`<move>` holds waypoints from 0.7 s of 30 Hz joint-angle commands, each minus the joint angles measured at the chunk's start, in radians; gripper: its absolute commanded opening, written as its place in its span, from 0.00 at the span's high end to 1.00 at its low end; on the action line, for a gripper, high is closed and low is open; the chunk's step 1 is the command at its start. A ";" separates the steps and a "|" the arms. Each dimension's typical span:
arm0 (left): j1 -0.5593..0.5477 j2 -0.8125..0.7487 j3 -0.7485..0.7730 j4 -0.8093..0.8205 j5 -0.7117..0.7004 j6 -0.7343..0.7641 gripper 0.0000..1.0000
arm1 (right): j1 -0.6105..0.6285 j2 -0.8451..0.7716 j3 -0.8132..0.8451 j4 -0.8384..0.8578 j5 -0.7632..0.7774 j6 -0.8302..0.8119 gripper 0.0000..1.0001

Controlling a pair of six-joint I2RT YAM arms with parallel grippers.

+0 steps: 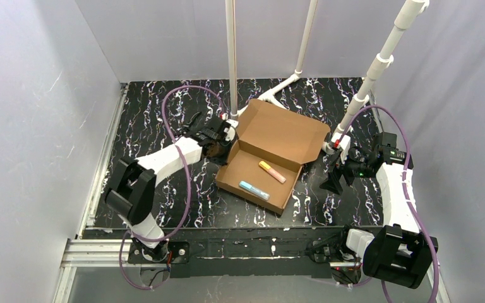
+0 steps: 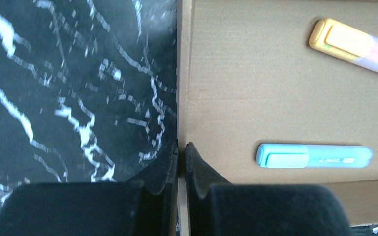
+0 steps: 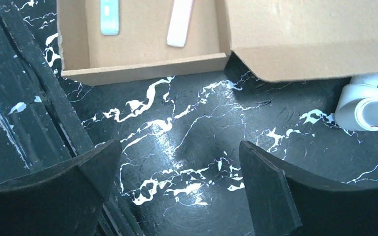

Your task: Fold the paper box

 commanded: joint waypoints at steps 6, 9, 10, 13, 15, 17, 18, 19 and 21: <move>-0.008 -0.373 -0.254 -0.100 -0.153 -0.304 1.00 | 0.004 -0.005 -0.006 0.009 -0.028 -0.008 0.02; -0.009 -0.474 -0.354 -0.112 -0.152 -0.442 1.00 | 0.007 -0.006 -0.006 0.033 -0.006 0.029 0.02; -0.010 -0.498 -0.380 -0.118 -0.148 -0.485 1.00 | 0.009 -0.006 -0.006 0.033 0.001 0.033 0.02; -0.012 -0.556 -0.467 -0.103 -0.148 -0.575 1.00 | 0.030 -0.001 -0.004 0.037 0.014 0.038 0.01; -0.012 -0.592 -0.489 -0.101 -0.142 -0.590 0.72 | 0.063 0.012 0.006 0.036 0.036 0.050 0.02; -0.012 -0.653 -0.499 -0.095 -0.123 -0.586 0.56 | 0.103 0.028 0.036 0.013 0.059 0.058 0.02; -0.012 -0.685 -0.505 -0.085 -0.114 -0.578 0.50 | 0.116 0.036 0.046 -0.001 0.064 0.058 0.02; -0.011 -0.714 -0.508 -0.070 -0.090 -0.566 0.43 | 0.126 0.040 0.066 -0.012 0.066 0.059 0.02; -0.009 -0.760 -0.496 -0.060 -0.064 -0.535 0.32 | 0.137 0.043 0.094 -0.017 0.065 0.077 0.02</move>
